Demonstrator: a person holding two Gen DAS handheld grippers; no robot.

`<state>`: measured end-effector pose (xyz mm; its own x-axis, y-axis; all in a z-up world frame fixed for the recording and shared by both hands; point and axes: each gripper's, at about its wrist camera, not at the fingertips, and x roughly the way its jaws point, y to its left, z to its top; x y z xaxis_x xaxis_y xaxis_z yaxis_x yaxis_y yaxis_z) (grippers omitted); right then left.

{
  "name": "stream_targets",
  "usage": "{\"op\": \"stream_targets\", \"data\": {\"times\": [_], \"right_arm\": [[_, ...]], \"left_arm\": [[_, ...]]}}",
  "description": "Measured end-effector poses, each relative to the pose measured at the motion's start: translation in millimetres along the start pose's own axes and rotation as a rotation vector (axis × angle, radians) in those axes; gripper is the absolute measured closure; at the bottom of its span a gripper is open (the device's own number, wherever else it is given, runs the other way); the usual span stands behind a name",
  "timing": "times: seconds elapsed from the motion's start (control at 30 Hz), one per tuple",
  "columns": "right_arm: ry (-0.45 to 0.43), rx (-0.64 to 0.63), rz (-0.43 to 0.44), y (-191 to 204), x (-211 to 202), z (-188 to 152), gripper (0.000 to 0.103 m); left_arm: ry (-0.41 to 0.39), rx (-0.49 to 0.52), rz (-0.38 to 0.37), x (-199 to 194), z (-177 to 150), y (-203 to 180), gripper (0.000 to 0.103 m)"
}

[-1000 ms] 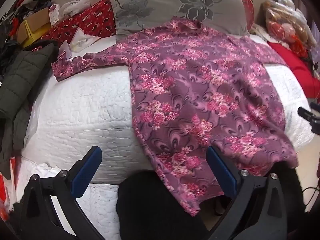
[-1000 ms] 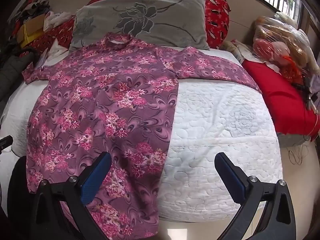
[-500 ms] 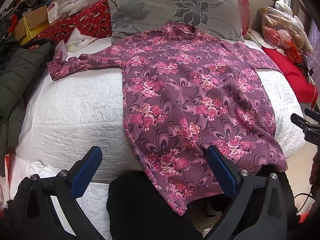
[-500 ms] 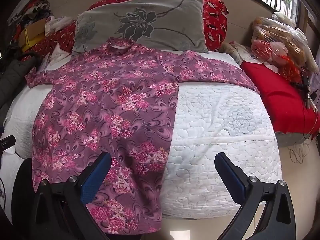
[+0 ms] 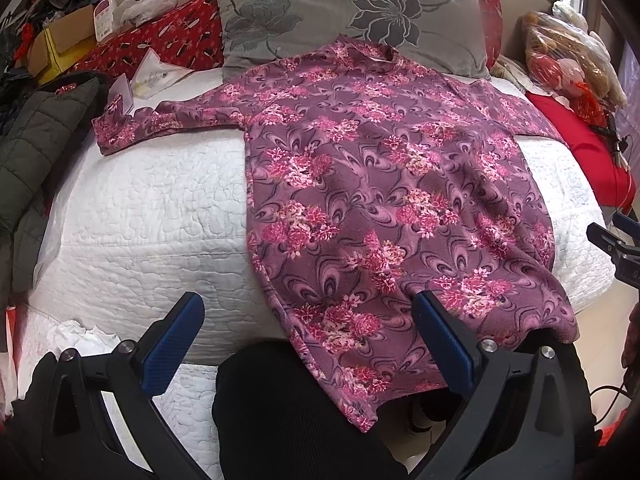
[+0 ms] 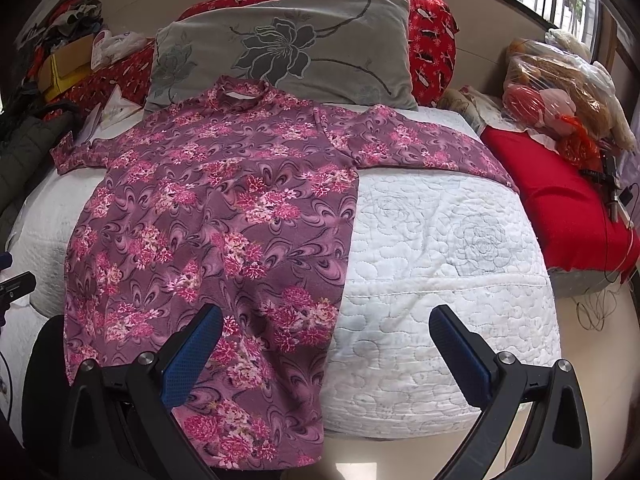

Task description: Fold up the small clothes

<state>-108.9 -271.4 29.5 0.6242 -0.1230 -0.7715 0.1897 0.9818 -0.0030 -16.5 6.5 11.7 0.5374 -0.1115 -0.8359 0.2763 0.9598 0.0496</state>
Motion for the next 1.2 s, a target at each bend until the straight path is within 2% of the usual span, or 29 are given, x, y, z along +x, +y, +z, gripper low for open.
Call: {"op": "stream_targets", "data": {"times": [1.2], "right_arm": [[-0.010,0.009,0.015,0.3,-0.4,0.1,0.001]], "left_arm": [[0.013,-0.007,-0.005,5.3,-1.6,-0.6,0.000]]}}
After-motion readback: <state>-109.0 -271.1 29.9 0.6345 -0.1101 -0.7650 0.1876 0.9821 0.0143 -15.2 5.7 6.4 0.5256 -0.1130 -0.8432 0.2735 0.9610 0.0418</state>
